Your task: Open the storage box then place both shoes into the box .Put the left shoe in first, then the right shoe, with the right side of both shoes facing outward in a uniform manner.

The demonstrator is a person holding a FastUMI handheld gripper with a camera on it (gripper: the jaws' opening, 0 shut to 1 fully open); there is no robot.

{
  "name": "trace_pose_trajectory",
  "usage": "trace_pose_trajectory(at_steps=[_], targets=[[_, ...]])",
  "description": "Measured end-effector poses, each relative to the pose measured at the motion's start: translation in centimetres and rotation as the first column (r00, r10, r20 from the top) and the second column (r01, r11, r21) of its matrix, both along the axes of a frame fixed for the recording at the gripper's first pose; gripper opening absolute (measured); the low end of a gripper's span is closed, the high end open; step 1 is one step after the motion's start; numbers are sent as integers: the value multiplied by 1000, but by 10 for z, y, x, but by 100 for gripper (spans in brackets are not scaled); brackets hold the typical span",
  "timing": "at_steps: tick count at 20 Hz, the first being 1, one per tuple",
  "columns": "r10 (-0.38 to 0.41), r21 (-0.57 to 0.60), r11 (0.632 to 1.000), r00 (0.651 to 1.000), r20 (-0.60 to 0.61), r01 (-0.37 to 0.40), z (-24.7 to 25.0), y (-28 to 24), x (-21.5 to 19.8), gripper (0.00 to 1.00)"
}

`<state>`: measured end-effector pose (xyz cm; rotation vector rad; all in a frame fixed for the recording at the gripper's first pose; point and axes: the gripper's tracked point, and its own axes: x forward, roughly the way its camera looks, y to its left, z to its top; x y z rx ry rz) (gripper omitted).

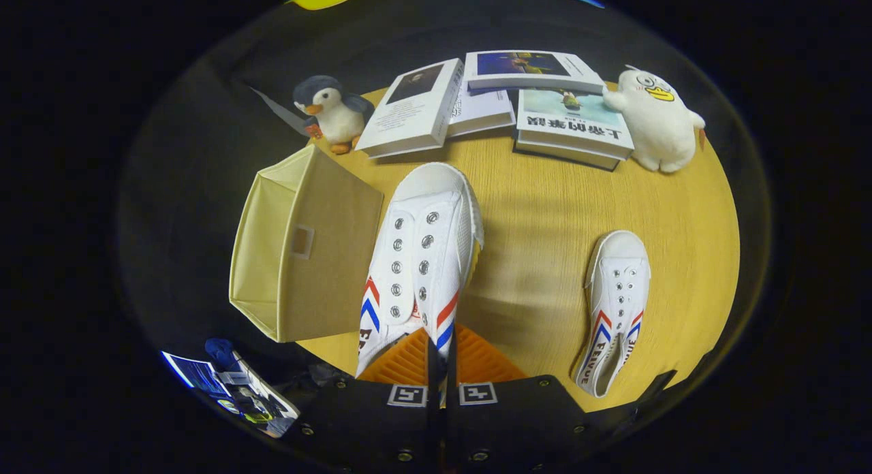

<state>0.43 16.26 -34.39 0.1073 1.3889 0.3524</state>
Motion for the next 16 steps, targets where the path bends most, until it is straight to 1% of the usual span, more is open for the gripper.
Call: trace_pose_trajectory(at_steps=[4,8,13,16], targets=[[36,39,999,999,37,-37,33,22,10,3],[87,83,992,994,65,-93,59,55,22,3],[171,113,977,981,93,-181,74,107,31,3],[208,135,966,974,88,-218,75,140,33,3]])
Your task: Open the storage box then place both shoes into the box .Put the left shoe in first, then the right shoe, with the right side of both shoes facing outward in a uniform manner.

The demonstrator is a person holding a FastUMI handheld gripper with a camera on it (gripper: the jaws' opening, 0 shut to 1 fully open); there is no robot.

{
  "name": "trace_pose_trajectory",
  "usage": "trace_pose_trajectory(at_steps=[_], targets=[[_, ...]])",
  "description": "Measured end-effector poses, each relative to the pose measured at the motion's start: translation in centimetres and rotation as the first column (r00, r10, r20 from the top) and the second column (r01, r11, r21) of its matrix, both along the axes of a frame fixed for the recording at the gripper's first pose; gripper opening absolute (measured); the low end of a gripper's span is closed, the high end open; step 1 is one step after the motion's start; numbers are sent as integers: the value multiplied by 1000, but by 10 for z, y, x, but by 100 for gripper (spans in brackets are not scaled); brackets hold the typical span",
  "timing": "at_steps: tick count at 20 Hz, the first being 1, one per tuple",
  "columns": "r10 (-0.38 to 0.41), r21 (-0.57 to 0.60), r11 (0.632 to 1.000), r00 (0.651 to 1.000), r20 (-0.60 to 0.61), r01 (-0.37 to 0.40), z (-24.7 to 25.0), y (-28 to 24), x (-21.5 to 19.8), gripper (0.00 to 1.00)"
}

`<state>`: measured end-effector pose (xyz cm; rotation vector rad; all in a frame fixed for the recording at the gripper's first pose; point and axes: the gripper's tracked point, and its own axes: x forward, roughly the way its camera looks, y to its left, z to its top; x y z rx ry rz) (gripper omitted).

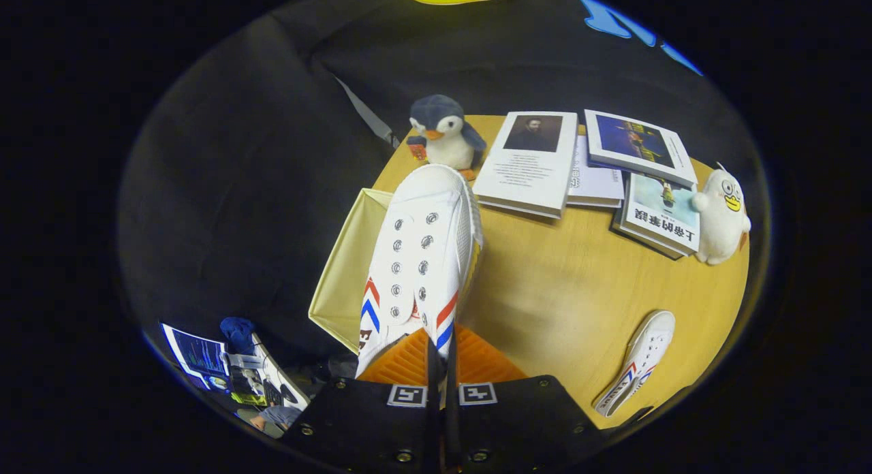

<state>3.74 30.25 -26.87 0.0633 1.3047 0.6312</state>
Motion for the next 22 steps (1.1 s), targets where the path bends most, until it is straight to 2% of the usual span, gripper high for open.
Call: trace_pose_trajectory(at_steps=[13,22], targets=[[165,-60,984,984,-63,-168,-53,111,-2,3],[185,-138,970,977,-107,-199,-98,135,-9,3]])
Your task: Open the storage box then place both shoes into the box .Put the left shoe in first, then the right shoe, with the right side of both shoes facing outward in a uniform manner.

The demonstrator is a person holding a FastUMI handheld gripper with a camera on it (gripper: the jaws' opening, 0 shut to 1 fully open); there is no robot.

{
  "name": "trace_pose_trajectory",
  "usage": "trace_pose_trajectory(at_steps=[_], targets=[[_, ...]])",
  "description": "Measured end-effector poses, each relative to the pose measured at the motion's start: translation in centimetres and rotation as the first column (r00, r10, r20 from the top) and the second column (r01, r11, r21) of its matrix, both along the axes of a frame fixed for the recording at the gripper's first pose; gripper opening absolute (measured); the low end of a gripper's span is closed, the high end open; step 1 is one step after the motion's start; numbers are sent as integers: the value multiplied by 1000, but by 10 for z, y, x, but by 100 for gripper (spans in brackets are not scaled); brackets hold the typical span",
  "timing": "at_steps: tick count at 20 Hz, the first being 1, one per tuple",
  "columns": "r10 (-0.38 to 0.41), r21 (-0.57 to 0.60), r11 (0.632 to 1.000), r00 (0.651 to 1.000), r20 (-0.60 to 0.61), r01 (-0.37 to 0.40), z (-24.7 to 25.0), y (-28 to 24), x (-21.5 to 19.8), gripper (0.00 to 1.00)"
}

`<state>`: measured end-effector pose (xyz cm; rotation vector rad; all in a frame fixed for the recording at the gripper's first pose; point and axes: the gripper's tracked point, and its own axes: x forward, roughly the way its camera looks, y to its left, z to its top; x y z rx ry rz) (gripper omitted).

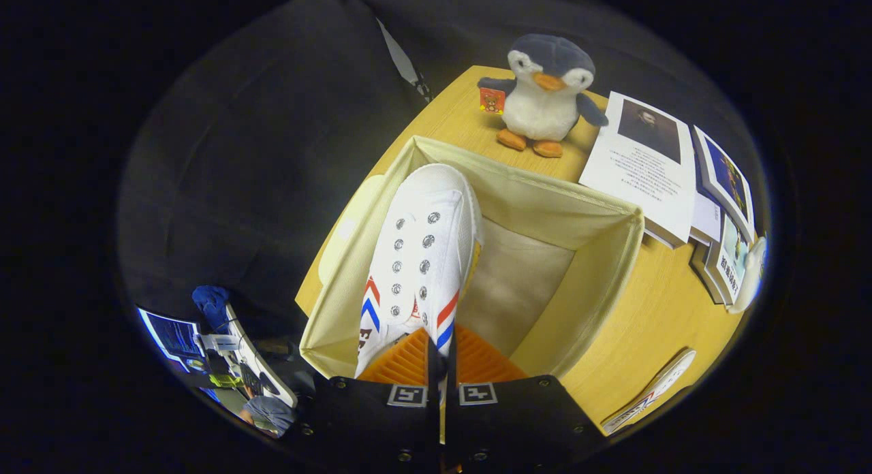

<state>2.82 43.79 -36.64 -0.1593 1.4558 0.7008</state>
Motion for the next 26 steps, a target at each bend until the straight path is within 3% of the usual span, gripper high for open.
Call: trace_pose_trajectory(at_steps=[4,5,7,14,26], targets=[[-5,58,998,999,33,3,15,7,11,36],[3,55,998,998,63,-6,23,3,15,61],[7,61,998,995,100,-13,34,-7,22,78],[-61,121,992,987,151,43,78,-64,38,78],[-229,112,972,941,249,207,86,-240,43,78]])
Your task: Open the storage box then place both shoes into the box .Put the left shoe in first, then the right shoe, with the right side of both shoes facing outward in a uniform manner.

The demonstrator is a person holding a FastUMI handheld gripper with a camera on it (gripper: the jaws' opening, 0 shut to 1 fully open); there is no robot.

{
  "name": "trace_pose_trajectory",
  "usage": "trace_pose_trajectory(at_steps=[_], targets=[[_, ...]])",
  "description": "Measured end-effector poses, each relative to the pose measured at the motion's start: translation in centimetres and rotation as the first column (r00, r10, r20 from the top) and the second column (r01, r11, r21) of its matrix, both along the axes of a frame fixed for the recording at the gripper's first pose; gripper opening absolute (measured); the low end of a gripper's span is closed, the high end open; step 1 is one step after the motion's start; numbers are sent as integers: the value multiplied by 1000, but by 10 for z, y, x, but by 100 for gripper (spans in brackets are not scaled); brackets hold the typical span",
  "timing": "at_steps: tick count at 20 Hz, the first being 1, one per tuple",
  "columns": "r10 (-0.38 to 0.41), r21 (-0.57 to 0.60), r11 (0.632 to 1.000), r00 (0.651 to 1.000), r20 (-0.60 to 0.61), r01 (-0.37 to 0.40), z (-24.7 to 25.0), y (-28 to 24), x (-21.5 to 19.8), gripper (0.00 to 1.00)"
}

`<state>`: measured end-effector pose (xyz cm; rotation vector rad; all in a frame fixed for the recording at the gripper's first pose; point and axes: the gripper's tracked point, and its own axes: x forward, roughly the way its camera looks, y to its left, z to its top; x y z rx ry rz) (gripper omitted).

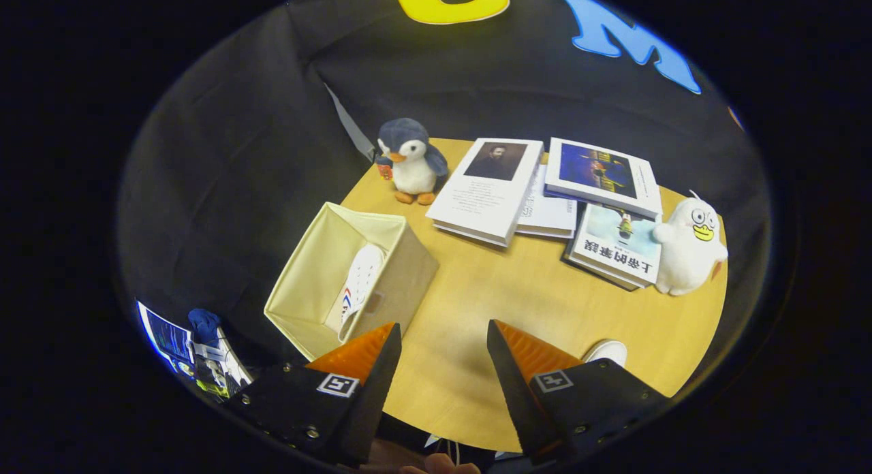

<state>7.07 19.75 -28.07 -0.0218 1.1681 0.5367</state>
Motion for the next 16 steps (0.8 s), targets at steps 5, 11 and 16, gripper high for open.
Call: trace_pose_trajectory(at_steps=[5,11,16], targets=[[-84,-29,996,996,-10,84,-10,-61,-9,78],[-255,-31,967,965,-56,253,-37,-129,-19,79],[-347,-83,937,933,-95,340,-64,-185,-41,79]])
